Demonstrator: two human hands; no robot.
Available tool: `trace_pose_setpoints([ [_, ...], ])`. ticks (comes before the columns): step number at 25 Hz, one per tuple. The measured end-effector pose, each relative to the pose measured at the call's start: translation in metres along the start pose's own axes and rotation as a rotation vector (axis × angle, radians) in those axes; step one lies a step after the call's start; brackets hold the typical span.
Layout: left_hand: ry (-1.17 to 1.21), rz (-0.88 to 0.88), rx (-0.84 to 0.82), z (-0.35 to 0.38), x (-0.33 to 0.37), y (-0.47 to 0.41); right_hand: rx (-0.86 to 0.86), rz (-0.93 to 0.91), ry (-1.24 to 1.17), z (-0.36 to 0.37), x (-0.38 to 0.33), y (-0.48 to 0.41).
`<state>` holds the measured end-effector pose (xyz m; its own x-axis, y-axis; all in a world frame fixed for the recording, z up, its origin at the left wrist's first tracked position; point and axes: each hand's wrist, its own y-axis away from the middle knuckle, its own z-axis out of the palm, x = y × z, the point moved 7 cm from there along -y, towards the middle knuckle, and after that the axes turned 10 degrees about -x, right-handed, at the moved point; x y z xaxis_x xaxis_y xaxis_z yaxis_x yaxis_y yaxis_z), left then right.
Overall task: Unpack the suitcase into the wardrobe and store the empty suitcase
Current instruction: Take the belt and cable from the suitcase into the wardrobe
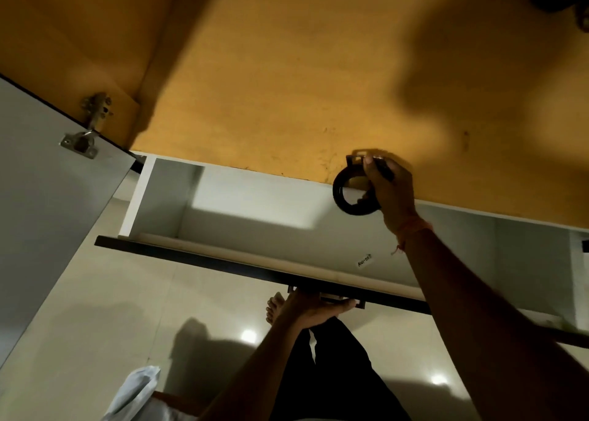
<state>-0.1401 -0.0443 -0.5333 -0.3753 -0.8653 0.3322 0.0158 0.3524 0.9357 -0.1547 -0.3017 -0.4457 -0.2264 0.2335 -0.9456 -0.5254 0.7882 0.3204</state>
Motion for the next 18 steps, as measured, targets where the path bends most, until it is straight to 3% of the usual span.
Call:
trace_pose_setpoints([
  [2, -0.07, 0.078, -0.188, -0.005, 0.023, 0.023, -0.003, 0.005, -0.15, -0.01, 0.021, 0.04],
  [4, 0.021, 0.214, -0.225, -0.018, 0.052, 0.046, 0.037, 0.069, -0.231, -0.02, 0.051, 0.074],
  [7, 0.155, 0.363, 0.251, -0.068, 0.094, 0.049, 0.089, 0.163, -0.204, -0.034, 0.081, 0.086],
  [8, 0.124, 0.333, 0.318, -0.076, 0.101, 0.039, 0.086, 0.177, -0.172, -0.037, 0.085, 0.083],
  [10, 0.178, 0.291, 0.219, -0.077, 0.111, 0.013, 0.042, 0.182, -0.109, -0.041, 0.091, 0.077],
  [12, 0.183, 0.326, 0.172, -0.075, 0.121, -0.017, -0.017, 0.203, 0.001, -0.045, 0.101, 0.072],
  [16, -0.126, 0.228, 0.289, -0.081, 0.125, -0.07, -0.234, 0.396, 0.532, -0.045, 0.132, 0.051],
  [18, -0.236, 0.157, 0.269, -0.078, 0.125, -0.098, -0.3, 0.49, 0.596, -0.045, 0.154, 0.037],
])
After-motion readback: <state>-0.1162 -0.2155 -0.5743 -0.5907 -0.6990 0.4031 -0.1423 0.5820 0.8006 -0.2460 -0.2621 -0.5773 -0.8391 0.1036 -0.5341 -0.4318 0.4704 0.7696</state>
